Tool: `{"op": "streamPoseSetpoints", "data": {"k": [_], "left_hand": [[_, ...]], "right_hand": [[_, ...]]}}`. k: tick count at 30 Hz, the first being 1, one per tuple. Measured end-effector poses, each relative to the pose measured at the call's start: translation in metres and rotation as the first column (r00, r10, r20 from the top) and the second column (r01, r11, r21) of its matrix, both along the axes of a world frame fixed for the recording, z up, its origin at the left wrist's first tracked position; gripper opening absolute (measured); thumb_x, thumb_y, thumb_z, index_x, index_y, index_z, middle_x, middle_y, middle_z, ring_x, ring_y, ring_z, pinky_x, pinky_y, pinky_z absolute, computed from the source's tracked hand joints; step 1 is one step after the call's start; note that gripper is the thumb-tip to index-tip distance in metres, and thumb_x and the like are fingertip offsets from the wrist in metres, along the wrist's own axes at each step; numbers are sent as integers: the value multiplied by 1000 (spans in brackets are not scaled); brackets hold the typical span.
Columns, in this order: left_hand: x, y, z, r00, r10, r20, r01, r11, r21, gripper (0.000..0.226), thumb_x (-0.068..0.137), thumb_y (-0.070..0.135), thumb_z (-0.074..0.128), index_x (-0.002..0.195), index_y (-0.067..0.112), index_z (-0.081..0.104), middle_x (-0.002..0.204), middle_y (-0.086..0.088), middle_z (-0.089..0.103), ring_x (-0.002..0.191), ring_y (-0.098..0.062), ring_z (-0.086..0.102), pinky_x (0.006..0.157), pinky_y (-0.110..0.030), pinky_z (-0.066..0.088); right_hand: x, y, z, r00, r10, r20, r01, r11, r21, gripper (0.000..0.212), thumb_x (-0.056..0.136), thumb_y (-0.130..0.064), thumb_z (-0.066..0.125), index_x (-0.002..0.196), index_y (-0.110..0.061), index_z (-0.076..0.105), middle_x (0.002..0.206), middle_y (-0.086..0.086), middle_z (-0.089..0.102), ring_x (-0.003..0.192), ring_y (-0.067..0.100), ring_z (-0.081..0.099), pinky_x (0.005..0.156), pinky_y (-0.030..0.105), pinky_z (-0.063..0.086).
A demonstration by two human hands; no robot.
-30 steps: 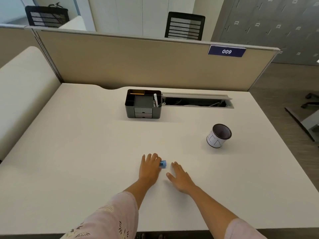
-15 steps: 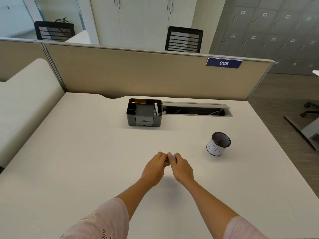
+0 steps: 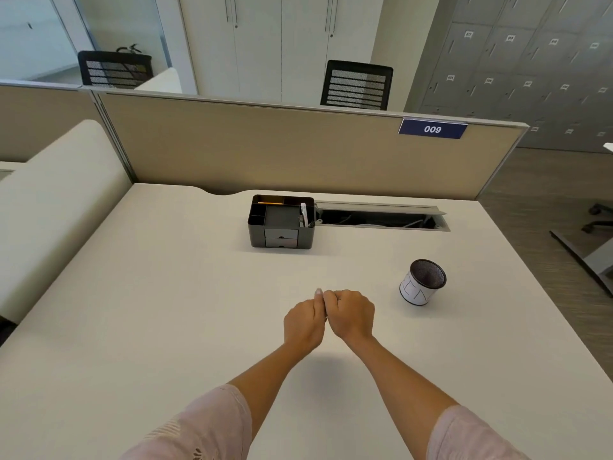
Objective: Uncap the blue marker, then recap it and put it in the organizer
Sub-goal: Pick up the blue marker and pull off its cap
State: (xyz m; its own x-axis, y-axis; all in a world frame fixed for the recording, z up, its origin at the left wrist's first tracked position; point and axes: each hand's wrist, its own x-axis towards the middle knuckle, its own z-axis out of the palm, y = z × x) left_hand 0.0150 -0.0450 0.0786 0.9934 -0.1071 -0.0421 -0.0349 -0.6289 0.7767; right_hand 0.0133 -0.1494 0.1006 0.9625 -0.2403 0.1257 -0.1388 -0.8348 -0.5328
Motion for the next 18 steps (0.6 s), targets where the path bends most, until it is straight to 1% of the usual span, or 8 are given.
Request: {"op": "streamPoseSetpoints", "data": {"k": [2,5,8,10,12,14,16,18], "left_hand": [[5,1,4,998,-49,-29,50,999,22,67,102,42,14,43,24,40,45,6,49,49,-13,49,53,-29,35],[13,5,9,983,-144,-113,142,990,-25,61,102,36,18,48,23,42,48,7,50,51,-13,47,56,-30,35],[18,10,12,938,-260,-230,221,958,-182,50,101,25,22,54,22,37,49,9,44,50,-11,39,64,-32,35],[18,13,14,886,-335,-321,236,921,-309,48,100,20,20,55,23,34,44,11,38,46,-8,34,66,-35,37],[17,15,17,852,-343,-395,198,911,-363,46,99,23,17,59,20,39,40,13,37,44,-6,34,67,-32,41],[18,17,18,856,-314,-410,156,914,-374,49,101,33,16,63,17,43,42,13,40,47,-7,36,67,-31,43],[20,21,18,870,-255,-422,96,927,-363,58,102,44,15,58,18,43,46,9,43,52,-11,37,69,-35,44],[21,27,14,883,-190,-428,38,940,-339,63,101,54,13,58,19,42,52,5,44,55,-14,38,69,-35,45]], "right_hand": [[0,-1,0,1000,-1,18,1,1000,17,46,80,-34,35,38,-17,34,38,0,41,43,18,36,43,27,23],[-1,-3,-2,998,11,70,-15,998,61,43,79,-31,37,40,-15,37,39,6,47,43,18,35,44,28,24],[0,-4,0,984,51,172,-63,996,63,39,78,-30,36,41,-16,36,38,2,38,42,15,30,42,25,19],[1,-5,2,964,119,236,-127,992,16,42,76,-33,34,41,-14,45,38,2,43,42,14,34,41,22,19],[3,-5,5,953,149,262,-154,988,-2,44,77,-35,33,43,-14,51,40,3,49,43,15,38,42,22,21],[6,-4,4,961,100,258,-117,992,54,46,82,-37,34,44,-16,49,39,-1,45,41,15,37,41,23,23],[11,-2,1,975,-37,220,-1,985,173,53,90,-39,36,45,-14,45,40,0,45,38,13,34,42,24,23],[14,-4,-4,978,-166,127,125,952,278,56,95,-43,37,46,-17,44,41,1,46,40,13,37,44,27,25]]}}
